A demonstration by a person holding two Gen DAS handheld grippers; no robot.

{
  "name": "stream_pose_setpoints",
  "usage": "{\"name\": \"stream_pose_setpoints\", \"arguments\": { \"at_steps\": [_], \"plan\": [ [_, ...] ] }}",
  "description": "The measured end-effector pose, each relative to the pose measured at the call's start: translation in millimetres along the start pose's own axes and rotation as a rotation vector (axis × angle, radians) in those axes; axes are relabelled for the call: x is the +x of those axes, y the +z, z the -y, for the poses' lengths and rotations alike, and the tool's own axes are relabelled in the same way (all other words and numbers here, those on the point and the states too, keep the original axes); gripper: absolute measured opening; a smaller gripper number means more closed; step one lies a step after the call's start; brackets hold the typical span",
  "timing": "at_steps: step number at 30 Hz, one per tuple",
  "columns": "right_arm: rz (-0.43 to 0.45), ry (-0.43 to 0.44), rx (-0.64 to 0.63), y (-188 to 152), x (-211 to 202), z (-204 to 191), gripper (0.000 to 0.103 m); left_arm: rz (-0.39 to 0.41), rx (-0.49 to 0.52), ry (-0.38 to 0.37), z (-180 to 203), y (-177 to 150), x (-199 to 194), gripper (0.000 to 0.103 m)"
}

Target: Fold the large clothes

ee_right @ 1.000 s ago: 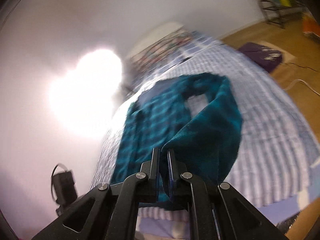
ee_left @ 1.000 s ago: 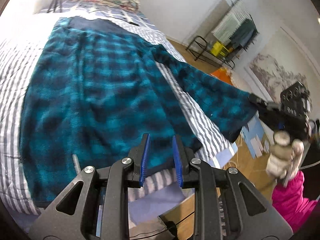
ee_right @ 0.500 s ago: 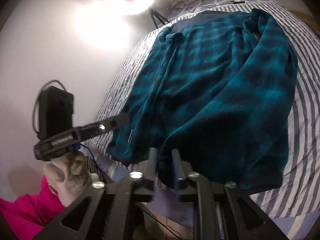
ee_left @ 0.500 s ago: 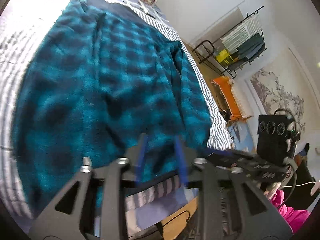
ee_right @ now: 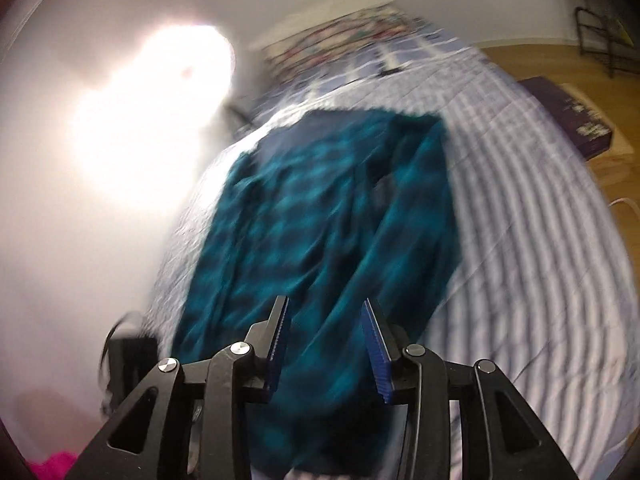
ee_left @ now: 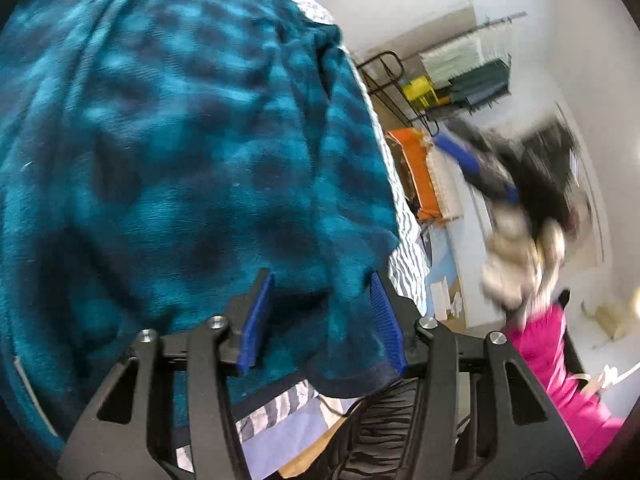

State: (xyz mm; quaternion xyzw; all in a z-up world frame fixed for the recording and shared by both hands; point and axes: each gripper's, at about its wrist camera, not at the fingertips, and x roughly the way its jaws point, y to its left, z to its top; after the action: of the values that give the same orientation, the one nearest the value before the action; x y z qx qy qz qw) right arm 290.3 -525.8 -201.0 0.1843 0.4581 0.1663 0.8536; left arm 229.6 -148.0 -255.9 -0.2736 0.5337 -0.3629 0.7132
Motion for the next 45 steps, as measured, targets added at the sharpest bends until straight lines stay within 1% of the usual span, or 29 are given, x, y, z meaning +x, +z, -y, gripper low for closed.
{"name": "stream_pose_setpoints", "arguments": {
  "at_steps": [1,2,4,5,6,9,13,16,18,20,21,22,23,24,26,27,30,33,35,37,40,42,45],
  "plan": [
    [0.007,-0.039,0.002,14,5,4,0.04,-0.008,0.019,-0.004,4,-1,1,0.023],
    [0.008,-0.058,0.003,25,10,6,0.04,-0.018,0.045,-0.003,8,-2,3,0.011],
    [0.006,-0.101,0.004,51,24,10,0.041,-0.023,0.088,0.007,16,-3,5,0.007],
    [0.003,-0.111,0.006,60,29,11,0.048,-0.021,0.1,0.005,18,-4,4,0.005],
    [-0.003,-0.121,0.007,70,37,13,0.05,-0.016,0.11,0.003,21,-4,3,0.004],
    [-0.015,-0.189,0.031,102,66,22,0.05,0.001,0.121,-0.001,27,-4,-3,0.003],
    [-0.053,-0.287,0.073,133,106,40,0.05,0.007,0.142,0.004,32,-6,-8,0.002],
    [-0.072,-0.333,0.084,143,127,49,0.05,0.0,0.159,0.0,37,-7,-8,0.002],
    [-0.082,-0.369,0.095,151,139,57,0.044,-0.004,0.179,0.006,42,-8,-6,0.002],
    [-0.096,-0.38,0.124,153,146,66,0.031,-0.007,0.192,0.01,45,-9,-4,0.002],
    [-0.102,-0.381,0.145,153,150,73,0.028,-0.01,0.198,0.012,46,-9,-3,0.002],
    [-0.106,-0.373,0.162,155,155,80,0.021,-0.011,0.201,0.014,46,-11,-4,0.002],
    [-0.107,-0.36,0.175,155,156,84,0.008,-0.011,0.204,0.019,47,-11,-2,0.002],
    [-0.107,-0.346,0.188,154,157,87,0.005,-0.01,0.206,0.023,47,-11,-2,0.002],
    [-0.085,-0.327,0.194,153,153,89,0.003,-0.011,0.209,0.027,47,-12,-3,0.001],
    [-0.071,-0.313,0.184,154,148,87,0.003,-0.011,0.213,0.03,47,-13,-4,0.001],
    [-0.033,-0.312,0.144,157,133,73,0.002,-0.012,0.214,0.028,48,-15,-4,0.001],
    [0.014,-0.333,0.078,163,113,49,0.002,-0.011,0.211,0.02,47,-18,-4,0.001],
    [0.032,-0.366,0.027,168,107,31,0.002,-0.008,0.205,0.02,44,-17,-3,0.001],
    [0.046,-0.368,-0.024,174,104,11,0.002,0.003,0.192,0.023,39,-19,-7,0.001],
    [0.046,-0.345,-0.104,184,108,-23,0.002,0.024,0.162,0.022,31,-21,-13,0.001],
    [0.034,-0.343,-0.159,188,119,-46,0.002,0.037,0.138,0.022,24,-23,-19,0.001],
    [0.004,-0.331,-0.217,191,147,-74,0.002,0.049,0.082,0.009,13,-28,-25,0.001]
  ]
}}
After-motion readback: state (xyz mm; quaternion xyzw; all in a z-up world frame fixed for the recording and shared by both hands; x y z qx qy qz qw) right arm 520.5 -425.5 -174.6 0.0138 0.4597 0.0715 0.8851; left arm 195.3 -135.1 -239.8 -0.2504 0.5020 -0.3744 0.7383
